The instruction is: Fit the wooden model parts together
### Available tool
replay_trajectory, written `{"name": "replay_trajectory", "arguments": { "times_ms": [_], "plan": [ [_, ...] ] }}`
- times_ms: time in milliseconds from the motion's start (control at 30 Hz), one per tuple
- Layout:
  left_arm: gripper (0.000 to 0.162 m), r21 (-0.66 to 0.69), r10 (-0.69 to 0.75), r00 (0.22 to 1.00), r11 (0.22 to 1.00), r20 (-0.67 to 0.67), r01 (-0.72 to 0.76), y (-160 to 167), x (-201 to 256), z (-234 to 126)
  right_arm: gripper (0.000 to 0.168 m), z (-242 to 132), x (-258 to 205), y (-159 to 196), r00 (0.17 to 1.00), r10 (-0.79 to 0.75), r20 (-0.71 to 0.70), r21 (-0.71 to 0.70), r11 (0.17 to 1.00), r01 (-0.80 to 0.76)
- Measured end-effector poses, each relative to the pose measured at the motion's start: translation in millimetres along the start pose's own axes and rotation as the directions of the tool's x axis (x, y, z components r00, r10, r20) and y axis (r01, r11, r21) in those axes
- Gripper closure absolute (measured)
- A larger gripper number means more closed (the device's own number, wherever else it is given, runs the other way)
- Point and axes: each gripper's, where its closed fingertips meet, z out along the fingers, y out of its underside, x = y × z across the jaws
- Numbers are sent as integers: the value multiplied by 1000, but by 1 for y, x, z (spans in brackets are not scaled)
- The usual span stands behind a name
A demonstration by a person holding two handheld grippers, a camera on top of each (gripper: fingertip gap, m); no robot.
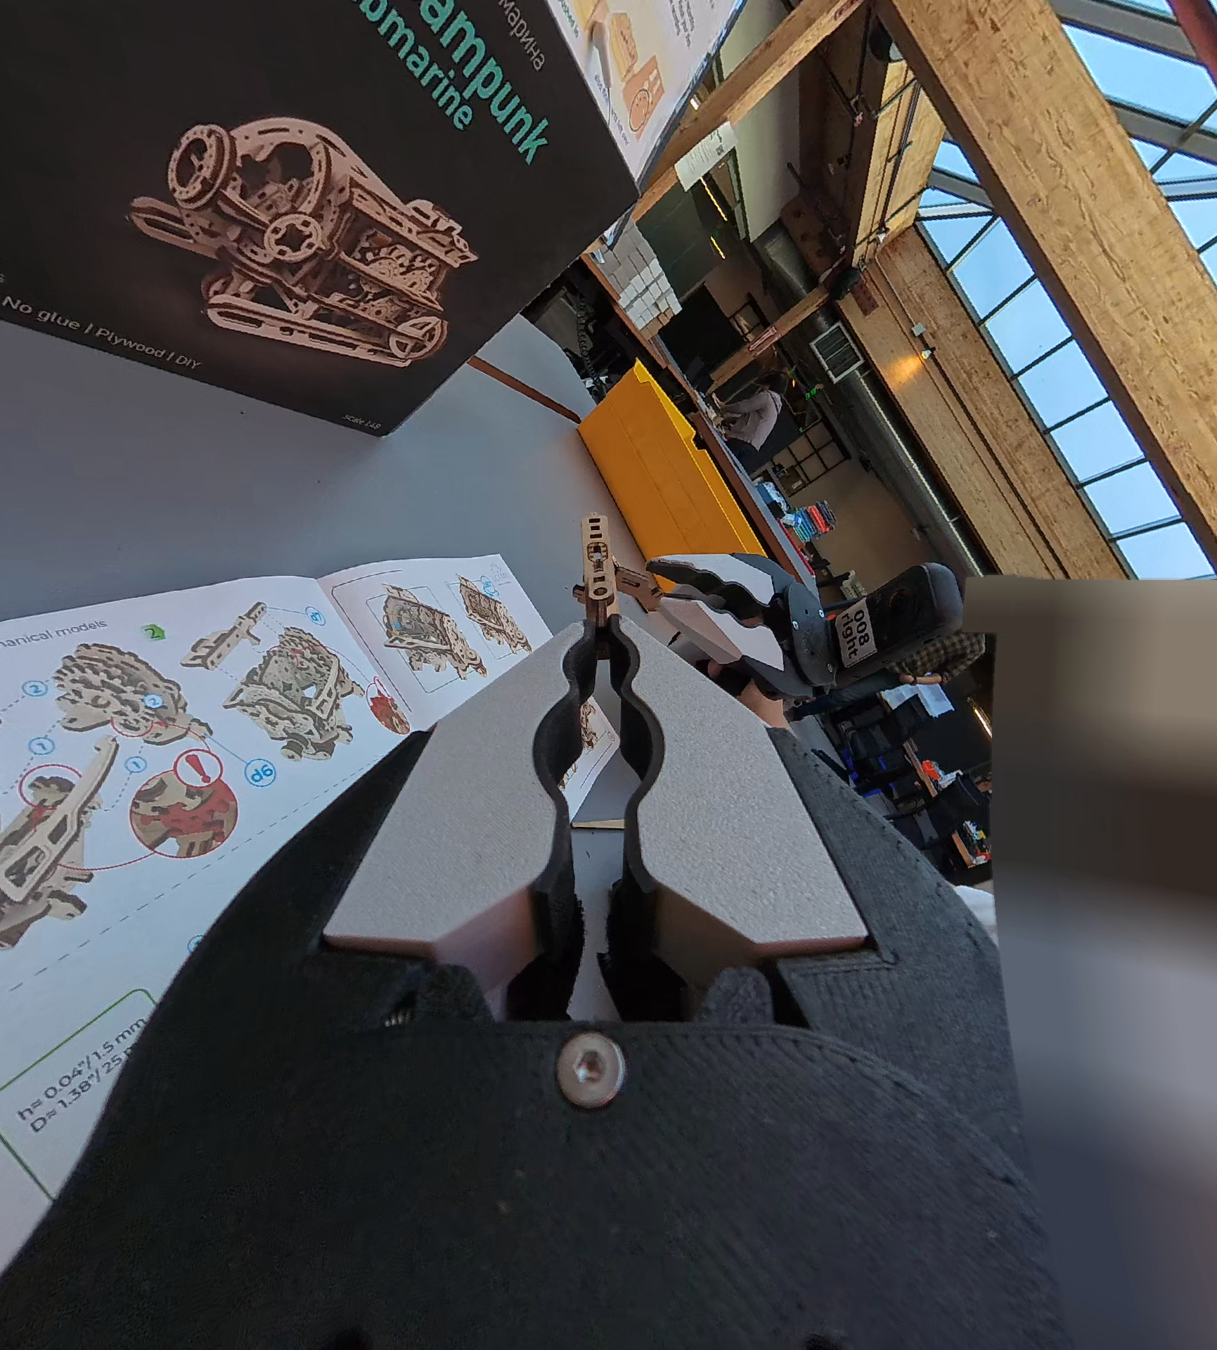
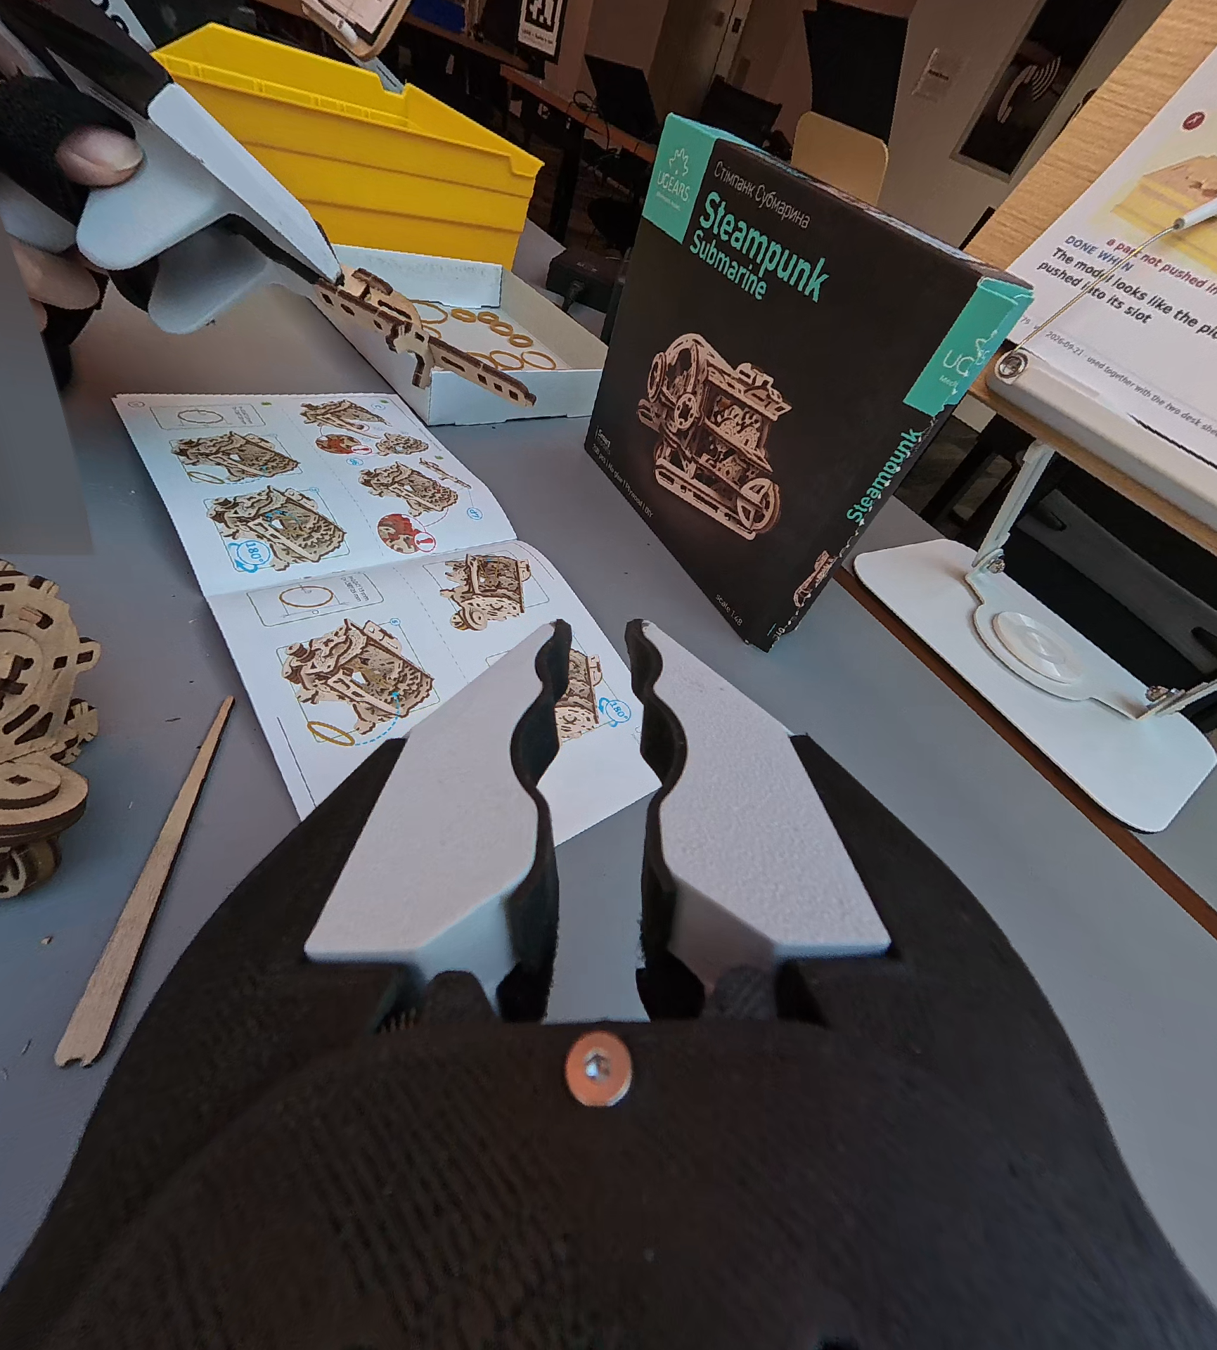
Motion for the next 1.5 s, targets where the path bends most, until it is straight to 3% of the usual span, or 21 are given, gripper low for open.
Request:
{"name": "replay_trajectory", "arguments": {
  "times_ms": [500,833,1500],
  "plan": [
    [162,12,-5,1000,1000,-7,5,-4,1,-3,153,0,-2,0,1000,-12,8,-3,1000,12],
    [162,86,-15,1000,996,-4,15,-24,-3,-18,153,-5,-9,-8,998,-58,37,22,998,57],
    [161,96,-45,999,994,-14,46,-25,-7,-19,153,-5,-17,-7,995,-59,79,27,998,57]
  ]
}}
